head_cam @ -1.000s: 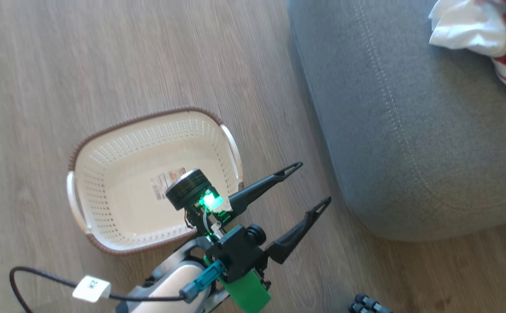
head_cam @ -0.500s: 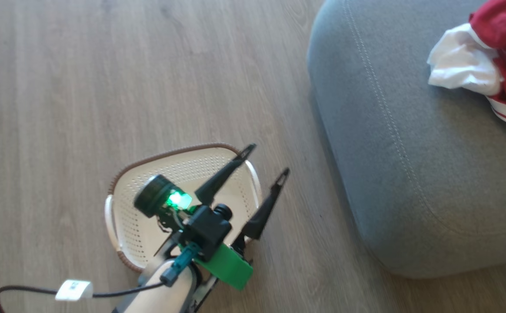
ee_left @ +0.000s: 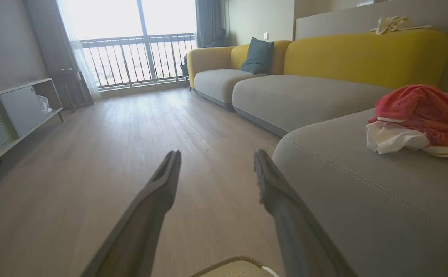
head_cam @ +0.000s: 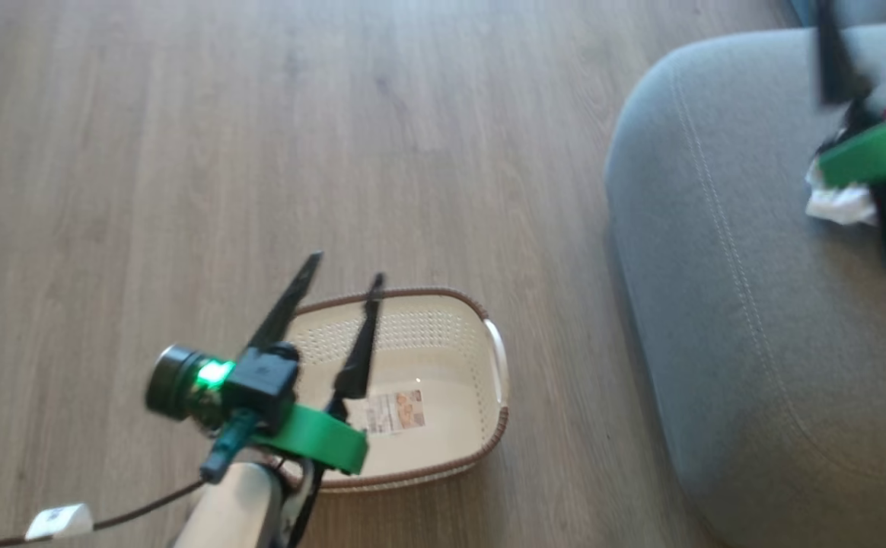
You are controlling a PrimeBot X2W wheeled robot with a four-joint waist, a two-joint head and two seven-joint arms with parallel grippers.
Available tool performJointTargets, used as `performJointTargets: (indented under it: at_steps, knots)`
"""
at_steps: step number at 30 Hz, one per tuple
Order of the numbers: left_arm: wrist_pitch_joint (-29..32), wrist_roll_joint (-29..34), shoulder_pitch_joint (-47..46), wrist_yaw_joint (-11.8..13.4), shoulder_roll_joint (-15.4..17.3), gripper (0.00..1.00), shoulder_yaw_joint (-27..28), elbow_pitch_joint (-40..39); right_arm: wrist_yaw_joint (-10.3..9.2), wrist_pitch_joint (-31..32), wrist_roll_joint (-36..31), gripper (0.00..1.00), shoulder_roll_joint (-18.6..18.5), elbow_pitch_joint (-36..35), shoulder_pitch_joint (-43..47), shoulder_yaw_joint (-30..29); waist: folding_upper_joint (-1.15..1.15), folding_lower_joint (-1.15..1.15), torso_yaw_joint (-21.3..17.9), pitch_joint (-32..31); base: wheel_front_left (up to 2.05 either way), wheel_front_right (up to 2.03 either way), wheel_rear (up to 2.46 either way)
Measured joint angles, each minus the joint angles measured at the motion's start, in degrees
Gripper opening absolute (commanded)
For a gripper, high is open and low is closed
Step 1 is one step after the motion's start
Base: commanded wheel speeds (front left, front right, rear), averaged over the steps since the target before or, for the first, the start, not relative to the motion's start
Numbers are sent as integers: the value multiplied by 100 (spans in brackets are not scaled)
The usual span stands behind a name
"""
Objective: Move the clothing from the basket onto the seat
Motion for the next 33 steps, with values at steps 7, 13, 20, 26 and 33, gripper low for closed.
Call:
performJointTargets:
  at_steps: [7, 13, 20, 26, 33]
  knots:
    - [0, -80, 200, 353, -38, 100, 478, 157, 0, 1, -269, 100, 602, -491, 1421, -209, 0, 0, 291, -226, 0, 0, 0]
    - [1, -73, 391, 635, -53, 100, 602, 419, 1, 1, -556, 100, 1076, -577, 2339, -315, 0, 0, 541, -381, 0, 0, 0]
    - [1, -75, 510, 887, -57, 100, 624, 578, 0, 1, -1131, 100, 1686, -676, 3053, -789, 0, 0, 740, -410, 0, 0, 0]
    - [1, -155, 509, 907, -58, 100, 623, 659, 0, 1, -1479, 100, 2210, -686, 3549, -1174, -1, 0, 778, -350, 0, 0, 0]
    - [2, -363, 526, 795, -65, 100, 613, 939, 0, 1, -1700, 100, 2351, -683, 3741, -1217, -1, 0, 773, -329, 0, 0, 0]
